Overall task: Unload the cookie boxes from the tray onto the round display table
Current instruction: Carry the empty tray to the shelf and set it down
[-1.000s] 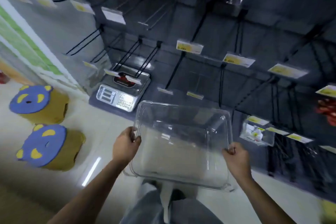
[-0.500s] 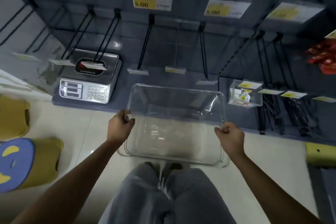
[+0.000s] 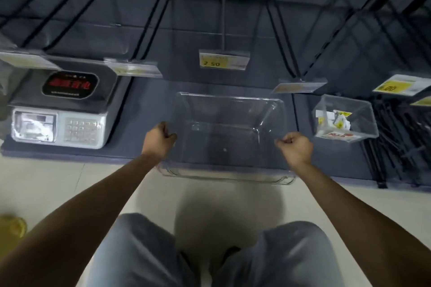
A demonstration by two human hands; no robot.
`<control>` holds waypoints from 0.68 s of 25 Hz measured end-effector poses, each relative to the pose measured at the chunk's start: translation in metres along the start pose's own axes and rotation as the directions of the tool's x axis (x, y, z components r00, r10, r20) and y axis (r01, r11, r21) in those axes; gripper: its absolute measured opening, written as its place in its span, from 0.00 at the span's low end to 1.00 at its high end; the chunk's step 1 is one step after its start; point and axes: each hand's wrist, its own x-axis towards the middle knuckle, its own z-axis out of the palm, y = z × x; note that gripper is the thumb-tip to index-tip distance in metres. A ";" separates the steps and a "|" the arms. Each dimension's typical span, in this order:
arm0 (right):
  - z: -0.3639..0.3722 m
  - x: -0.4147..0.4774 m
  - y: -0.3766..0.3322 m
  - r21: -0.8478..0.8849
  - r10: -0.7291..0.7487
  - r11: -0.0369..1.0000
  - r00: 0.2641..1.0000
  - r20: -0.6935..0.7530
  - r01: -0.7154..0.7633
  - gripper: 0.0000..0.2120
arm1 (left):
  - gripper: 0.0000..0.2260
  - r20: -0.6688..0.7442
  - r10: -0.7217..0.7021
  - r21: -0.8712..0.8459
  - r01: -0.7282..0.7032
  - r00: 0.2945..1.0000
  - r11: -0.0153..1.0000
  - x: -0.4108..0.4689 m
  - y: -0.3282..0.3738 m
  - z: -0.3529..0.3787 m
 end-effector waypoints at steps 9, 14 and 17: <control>0.097 0.115 0.031 0.051 -0.105 0.993 0.993 -0.062 0.109 0.07 | 0.17 -0.121 0.041 -0.076 -0.051 0.992 0.996 0.126 -0.051 0.095; 0.106 0.120 0.033 0.034 -0.080 0.996 0.994 -0.070 0.083 0.07 | 0.18 -0.083 -0.014 -0.152 0.002 0.996 0.988 0.136 -0.061 0.102; 0.104 0.120 0.032 -0.010 -0.056 0.998 0.998 -0.036 0.056 0.07 | 0.17 -0.041 -0.020 -0.223 0.010 0.999 0.975 0.144 -0.058 0.100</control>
